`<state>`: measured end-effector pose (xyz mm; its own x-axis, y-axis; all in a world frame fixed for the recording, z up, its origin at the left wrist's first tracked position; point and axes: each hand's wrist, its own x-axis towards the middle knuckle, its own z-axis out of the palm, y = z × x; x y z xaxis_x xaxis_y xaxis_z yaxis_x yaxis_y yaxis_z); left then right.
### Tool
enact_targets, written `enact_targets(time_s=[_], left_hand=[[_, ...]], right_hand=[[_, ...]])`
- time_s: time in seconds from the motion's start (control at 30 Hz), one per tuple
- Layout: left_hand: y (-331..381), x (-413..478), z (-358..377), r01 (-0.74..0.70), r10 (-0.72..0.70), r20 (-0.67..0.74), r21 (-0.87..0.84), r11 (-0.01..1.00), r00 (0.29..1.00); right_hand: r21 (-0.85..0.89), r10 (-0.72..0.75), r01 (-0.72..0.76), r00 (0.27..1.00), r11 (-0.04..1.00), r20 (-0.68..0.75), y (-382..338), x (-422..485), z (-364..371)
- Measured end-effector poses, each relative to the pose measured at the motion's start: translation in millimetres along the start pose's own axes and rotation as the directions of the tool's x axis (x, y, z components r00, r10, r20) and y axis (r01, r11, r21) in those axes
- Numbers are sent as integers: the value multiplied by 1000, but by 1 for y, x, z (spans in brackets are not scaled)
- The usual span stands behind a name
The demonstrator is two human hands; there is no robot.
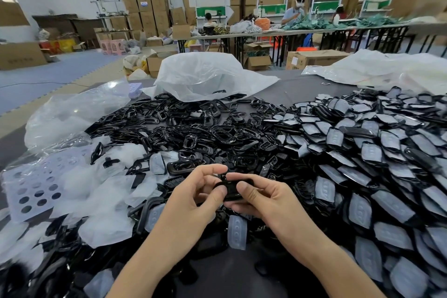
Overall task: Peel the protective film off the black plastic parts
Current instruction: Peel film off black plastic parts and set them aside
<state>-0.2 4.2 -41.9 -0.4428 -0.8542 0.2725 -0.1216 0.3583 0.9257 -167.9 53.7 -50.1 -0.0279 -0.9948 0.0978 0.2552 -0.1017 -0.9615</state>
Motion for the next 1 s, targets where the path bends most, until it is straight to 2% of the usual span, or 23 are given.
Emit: enact_targets(time_s=[0.17,0.27,0.33,0.4,0.47,0.57,0.67,0.73,0.9,1.0], left_hand=[[-4,-2,9,-71,128,-152,334,940,980],[-9,-4,12,-129,223,-133,497,858,966],[-10,-5,9,-178,274,-72,600,780,959],[-12,-6,4,-227,267,55,701,676,962],[-13,-8,5,-276,183,209,784,557,961],[-18,-11,11,-295,60,308,810,507,950],[-18,-9,11,-315,75,327,781,540,942],[-16,-9,10,-323,125,313,727,606,941],[-2,-8,14,-151,140,58,417,896,988],[0,-5,11,-93,119,-80,272,958,990]], right_hand=[[-14,5,-5,999,1000,-40,5,1,1],[-89,-31,16,986,996,-165,10,4,0],[-131,-68,33,960,991,-273,12,6,-5],[-162,-99,45,933,986,-346,12,7,-12],[-137,-101,50,916,989,-390,12,9,-16],[-34,-66,57,911,998,-407,14,10,-15],[71,-26,59,915,996,-403,15,11,-15],[132,1,57,914,990,-405,14,11,-17],[191,34,44,920,981,-389,15,12,-17],[177,35,37,923,983,-384,16,12,-16]])
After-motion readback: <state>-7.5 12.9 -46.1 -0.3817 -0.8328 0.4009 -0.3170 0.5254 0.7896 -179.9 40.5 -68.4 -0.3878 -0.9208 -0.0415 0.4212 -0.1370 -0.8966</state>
